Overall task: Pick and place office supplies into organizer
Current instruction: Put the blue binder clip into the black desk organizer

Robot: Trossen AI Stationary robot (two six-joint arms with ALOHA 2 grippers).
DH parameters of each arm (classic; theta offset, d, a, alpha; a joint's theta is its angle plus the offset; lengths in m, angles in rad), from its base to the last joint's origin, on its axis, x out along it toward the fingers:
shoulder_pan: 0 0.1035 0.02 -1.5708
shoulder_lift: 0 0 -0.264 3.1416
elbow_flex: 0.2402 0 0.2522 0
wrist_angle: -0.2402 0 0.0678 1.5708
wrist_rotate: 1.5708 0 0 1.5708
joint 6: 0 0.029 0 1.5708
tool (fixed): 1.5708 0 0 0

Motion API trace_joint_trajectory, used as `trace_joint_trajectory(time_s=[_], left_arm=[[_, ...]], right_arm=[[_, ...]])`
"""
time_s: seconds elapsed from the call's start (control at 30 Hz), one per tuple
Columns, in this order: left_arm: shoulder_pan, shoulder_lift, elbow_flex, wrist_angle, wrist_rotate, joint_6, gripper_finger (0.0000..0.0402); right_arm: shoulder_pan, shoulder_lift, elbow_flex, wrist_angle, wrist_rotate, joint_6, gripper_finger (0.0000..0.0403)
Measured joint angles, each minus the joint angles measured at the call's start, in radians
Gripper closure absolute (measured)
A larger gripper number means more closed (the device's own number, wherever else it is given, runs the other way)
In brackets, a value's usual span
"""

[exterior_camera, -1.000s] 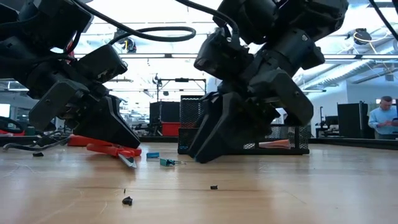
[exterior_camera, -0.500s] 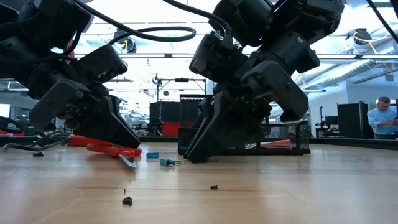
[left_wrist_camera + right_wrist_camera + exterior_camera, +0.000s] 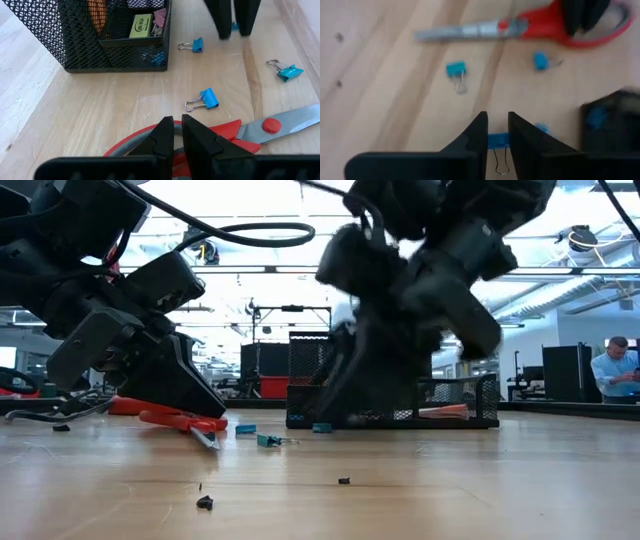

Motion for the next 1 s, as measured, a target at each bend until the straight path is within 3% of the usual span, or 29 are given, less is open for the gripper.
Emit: trace_joint_trajectory(time_s=[0.23,0.67,0.83,1.0], left_arm=[[0.000,0.000,0.000,0.000,0.000,0.000,0.0355],[0.000,0.000,0.000,0.004,0.000,0.000,0.0355],[0.000,0.000,0.000,0.004,0.000,0.000,0.0355],[0.000,0.000,0.000,0.004,0.000,0.000,0.0355]], right_arm=[[0.000,-0.084,0.003,-0.032,0.033,-0.013,0.0346],[-0.058,-0.124,0.003,-0.103,0.246,0.009,0.0348],[-0.078,-0.124,0.004,-0.102,0.234,0.038,0.0341],[-0.083,-0.124,0.003,-0.095,0.216,0.063,0.0307]])
